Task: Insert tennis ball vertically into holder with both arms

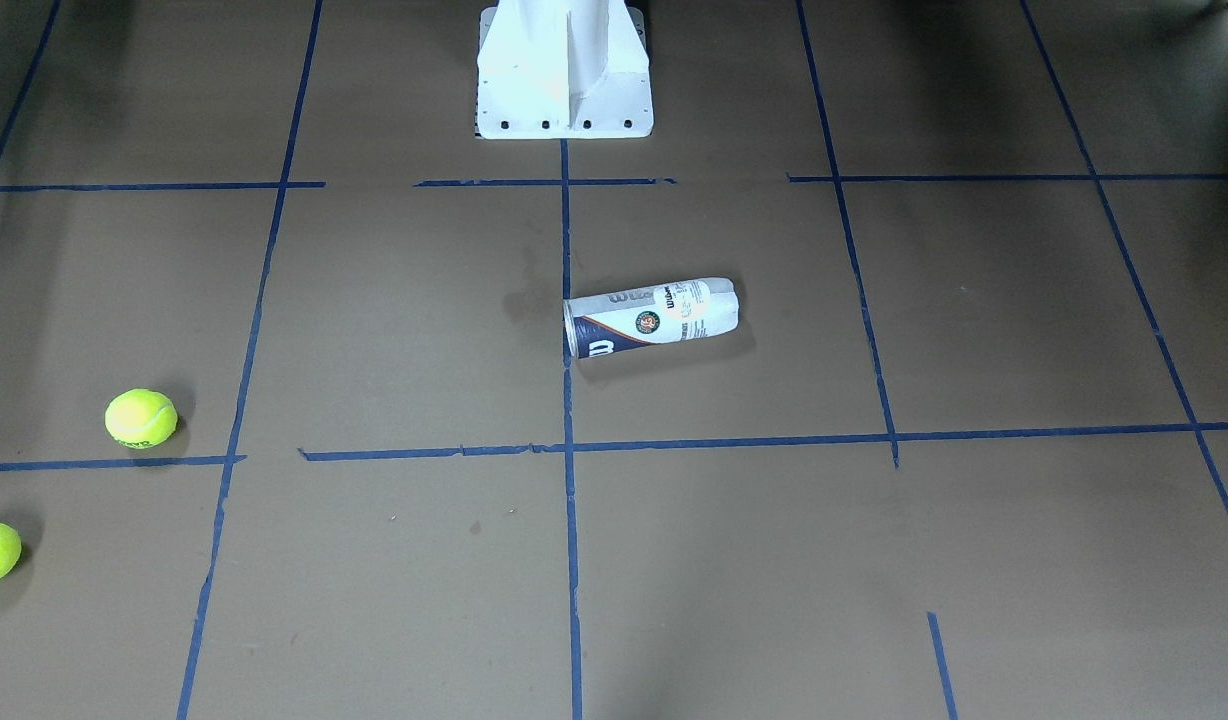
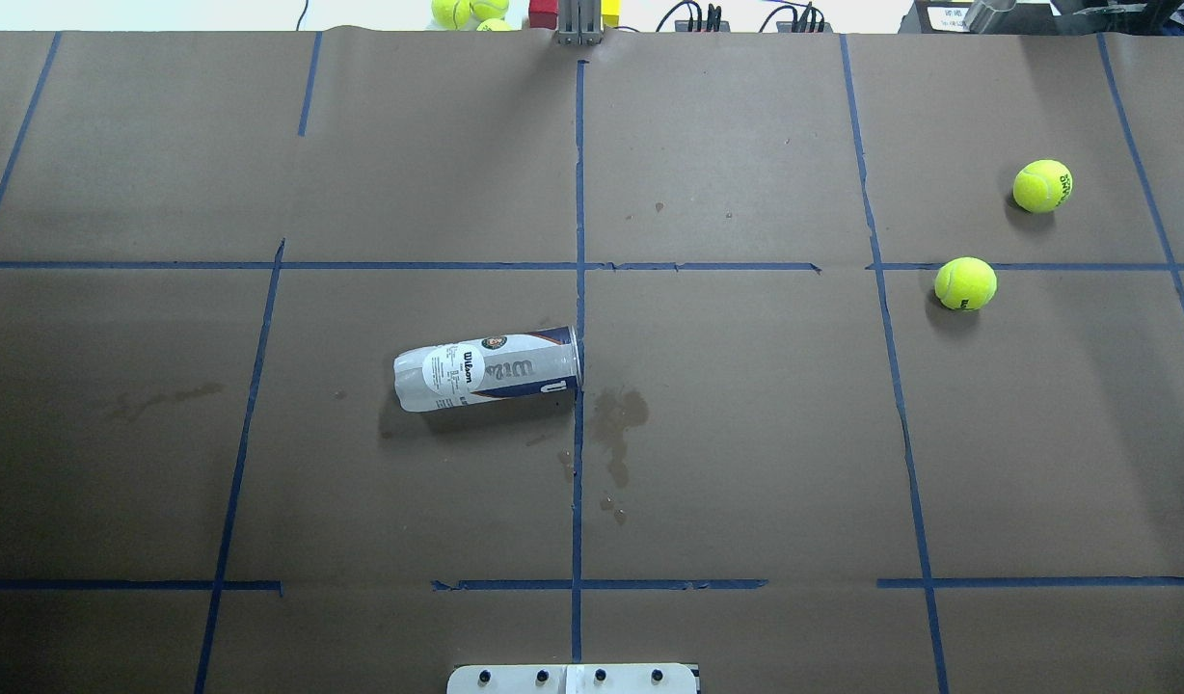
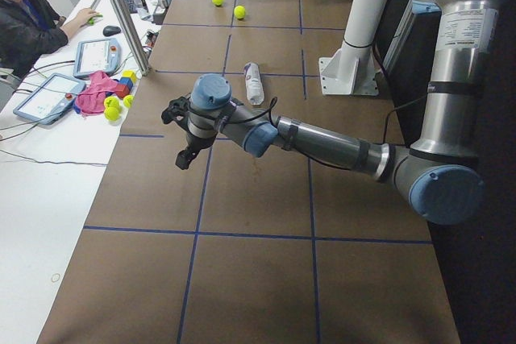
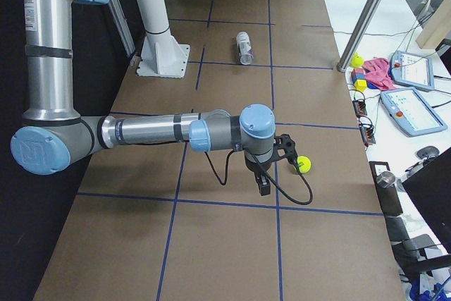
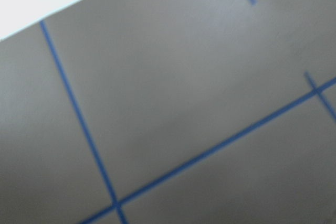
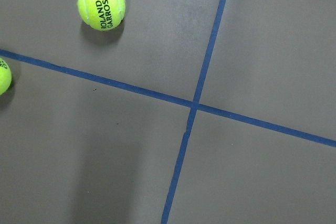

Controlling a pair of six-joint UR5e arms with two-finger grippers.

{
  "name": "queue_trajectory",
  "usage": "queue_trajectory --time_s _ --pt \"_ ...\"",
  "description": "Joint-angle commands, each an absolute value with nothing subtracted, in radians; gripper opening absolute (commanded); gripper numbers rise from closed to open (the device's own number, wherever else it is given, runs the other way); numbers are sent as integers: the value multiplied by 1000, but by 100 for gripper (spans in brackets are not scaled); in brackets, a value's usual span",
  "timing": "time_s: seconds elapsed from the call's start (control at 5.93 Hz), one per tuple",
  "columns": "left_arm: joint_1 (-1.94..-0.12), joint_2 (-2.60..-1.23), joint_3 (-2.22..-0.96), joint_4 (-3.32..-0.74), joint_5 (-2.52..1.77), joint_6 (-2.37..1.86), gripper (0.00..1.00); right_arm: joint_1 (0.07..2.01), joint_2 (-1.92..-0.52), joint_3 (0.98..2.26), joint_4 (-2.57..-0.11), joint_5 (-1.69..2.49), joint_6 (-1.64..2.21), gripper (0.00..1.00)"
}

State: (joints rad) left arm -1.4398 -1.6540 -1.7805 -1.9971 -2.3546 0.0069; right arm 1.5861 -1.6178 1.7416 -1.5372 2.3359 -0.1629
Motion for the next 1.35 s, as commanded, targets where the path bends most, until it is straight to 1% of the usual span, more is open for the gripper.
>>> queue_trajectory --time_s 0.0,0.34,0.51,0.84,1.18 --pt "-1290 -1728 -1793 -2220 -2349 -18 100 1586 -1617 1741 -1537 2350 -163 100" --pt "-1139 -1875 -1827 -2215 -2349 -25 100 1586 -1618 1740 -1537 2350 -163 100" --pt "-1087 -1896 -1828 -2212 -2349 -63 100 1586 -1620 1738 -1537 2350 -163 100" --pt "-958 -2049 -1883 -1919 -2320 -77 100 1586 -1624 1740 -1537 2350 -164 100" --pt "-777 -2185 -1908 -1687 -2060 -75 100 1586 -1628 1738 -1531 2350 -164 100"
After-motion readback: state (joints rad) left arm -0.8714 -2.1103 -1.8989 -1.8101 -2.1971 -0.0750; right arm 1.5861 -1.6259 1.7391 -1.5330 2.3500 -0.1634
